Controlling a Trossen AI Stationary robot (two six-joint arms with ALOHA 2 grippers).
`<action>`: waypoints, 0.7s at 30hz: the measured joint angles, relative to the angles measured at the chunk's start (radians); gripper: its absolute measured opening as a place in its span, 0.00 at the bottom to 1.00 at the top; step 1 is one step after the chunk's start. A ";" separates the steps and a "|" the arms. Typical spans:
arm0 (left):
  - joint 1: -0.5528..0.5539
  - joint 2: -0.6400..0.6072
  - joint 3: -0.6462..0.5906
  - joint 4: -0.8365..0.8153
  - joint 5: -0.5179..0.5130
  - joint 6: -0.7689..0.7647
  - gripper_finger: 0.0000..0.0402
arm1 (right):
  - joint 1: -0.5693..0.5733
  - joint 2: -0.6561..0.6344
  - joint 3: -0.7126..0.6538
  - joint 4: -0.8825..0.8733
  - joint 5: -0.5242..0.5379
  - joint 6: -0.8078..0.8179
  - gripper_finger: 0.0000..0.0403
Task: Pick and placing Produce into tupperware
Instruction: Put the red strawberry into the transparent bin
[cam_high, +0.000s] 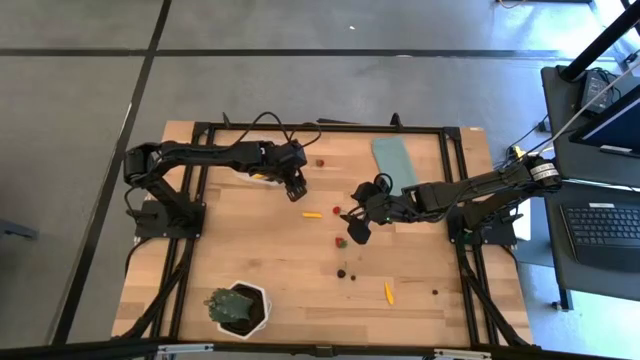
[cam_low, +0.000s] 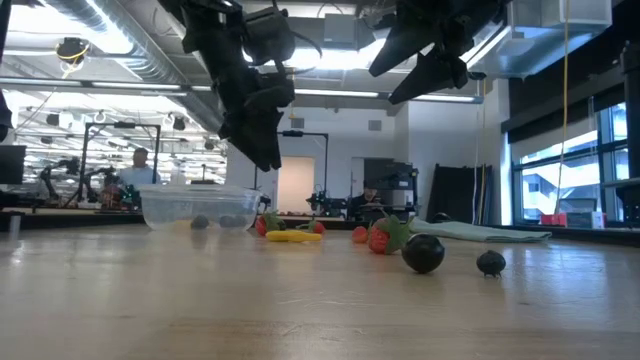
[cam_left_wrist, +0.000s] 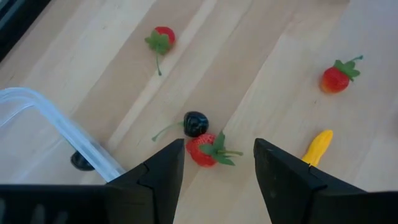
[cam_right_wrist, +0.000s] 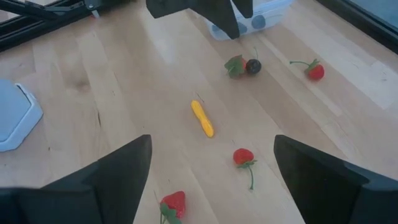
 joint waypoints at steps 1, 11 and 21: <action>0.000 0.000 0.000 0.000 0.000 0.000 0.46 | 0.000 0.000 0.000 0.000 0.000 -0.001 0.84; 0.000 0.000 0.000 -0.002 0.001 -0.002 0.46 | 0.000 0.000 0.000 0.000 0.000 -0.016 0.84; -0.021 0.118 0.000 0.004 -0.017 0.099 0.46 | 0.000 0.000 0.000 0.002 0.000 -0.017 0.84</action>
